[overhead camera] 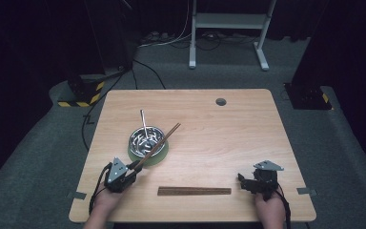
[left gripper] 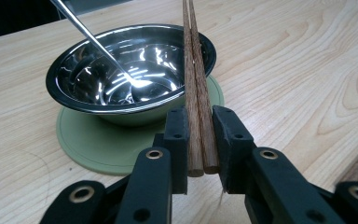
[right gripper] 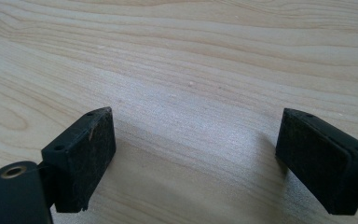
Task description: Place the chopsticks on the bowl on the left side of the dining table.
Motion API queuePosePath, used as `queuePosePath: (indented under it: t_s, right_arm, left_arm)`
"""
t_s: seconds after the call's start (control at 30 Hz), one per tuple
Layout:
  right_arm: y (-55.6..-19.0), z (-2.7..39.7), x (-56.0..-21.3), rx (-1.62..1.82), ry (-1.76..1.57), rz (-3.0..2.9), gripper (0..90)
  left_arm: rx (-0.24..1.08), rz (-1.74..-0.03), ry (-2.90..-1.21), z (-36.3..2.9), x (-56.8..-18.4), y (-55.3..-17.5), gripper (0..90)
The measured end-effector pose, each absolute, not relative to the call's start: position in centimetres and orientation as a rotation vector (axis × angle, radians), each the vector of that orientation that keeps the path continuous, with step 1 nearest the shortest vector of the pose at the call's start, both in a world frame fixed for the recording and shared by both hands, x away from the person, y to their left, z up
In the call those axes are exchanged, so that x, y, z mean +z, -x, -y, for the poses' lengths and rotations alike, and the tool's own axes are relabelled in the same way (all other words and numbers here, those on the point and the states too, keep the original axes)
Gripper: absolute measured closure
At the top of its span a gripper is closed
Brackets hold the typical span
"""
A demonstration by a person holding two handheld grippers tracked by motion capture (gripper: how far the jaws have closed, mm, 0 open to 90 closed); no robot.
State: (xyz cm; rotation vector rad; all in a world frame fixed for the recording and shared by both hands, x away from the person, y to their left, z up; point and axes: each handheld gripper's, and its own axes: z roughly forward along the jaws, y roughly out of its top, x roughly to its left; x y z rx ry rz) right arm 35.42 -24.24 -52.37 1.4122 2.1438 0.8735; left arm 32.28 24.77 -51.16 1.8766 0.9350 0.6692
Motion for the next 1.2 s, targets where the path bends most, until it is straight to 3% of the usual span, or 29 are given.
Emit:
queuePosePath:
  t_s: [0.43,1.2]
  right_arm:
    - [-35.4,24.2,-52.4,0.874,-1.413,-2.143,11.6]
    - [-35.4,24.2,-52.4,0.872,-1.414,-2.143,11.6]
  left_arm:
    - [0.657,-0.955,-1.868,-24.7,-51.2,-32.3,68.7]
    - [0.785,-1.074,-1.836,-26.7,-51.0,-33.2,58.6]
